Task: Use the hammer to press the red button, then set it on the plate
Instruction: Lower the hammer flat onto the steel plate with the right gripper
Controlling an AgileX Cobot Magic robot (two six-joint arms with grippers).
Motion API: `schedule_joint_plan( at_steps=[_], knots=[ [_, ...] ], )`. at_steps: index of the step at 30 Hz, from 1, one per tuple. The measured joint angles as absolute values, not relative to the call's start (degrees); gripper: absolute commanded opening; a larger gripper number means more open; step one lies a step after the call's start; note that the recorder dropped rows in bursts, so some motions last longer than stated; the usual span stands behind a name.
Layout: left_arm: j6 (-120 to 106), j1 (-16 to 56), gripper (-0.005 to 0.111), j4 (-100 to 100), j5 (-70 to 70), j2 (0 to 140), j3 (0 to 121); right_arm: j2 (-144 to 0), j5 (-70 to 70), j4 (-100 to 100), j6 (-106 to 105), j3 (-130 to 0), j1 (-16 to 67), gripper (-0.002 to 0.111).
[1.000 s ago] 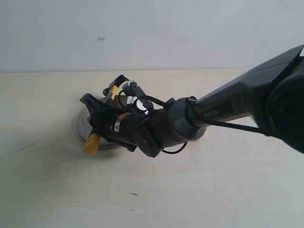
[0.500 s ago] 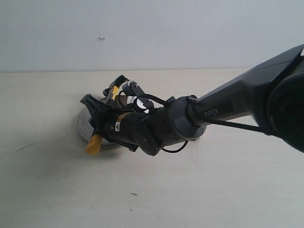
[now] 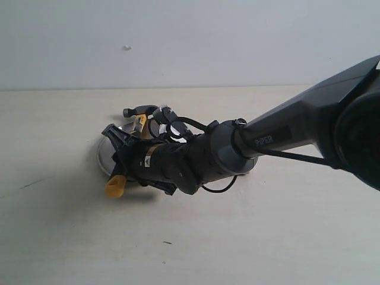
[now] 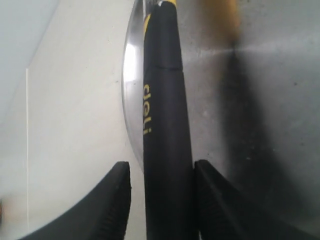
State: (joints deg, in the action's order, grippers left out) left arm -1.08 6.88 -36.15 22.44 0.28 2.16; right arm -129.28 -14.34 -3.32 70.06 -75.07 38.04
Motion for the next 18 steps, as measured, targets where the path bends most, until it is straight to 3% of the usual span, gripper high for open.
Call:
schedule_joint_plan(
  at_steps=[18],
  knots=[
    [-1.2,6.9,0.002,-36.1,22.4,0.3,2.2,-128.1,-10.7,-3.8,70.1,-75.1,38.0,0.046]
  ],
)
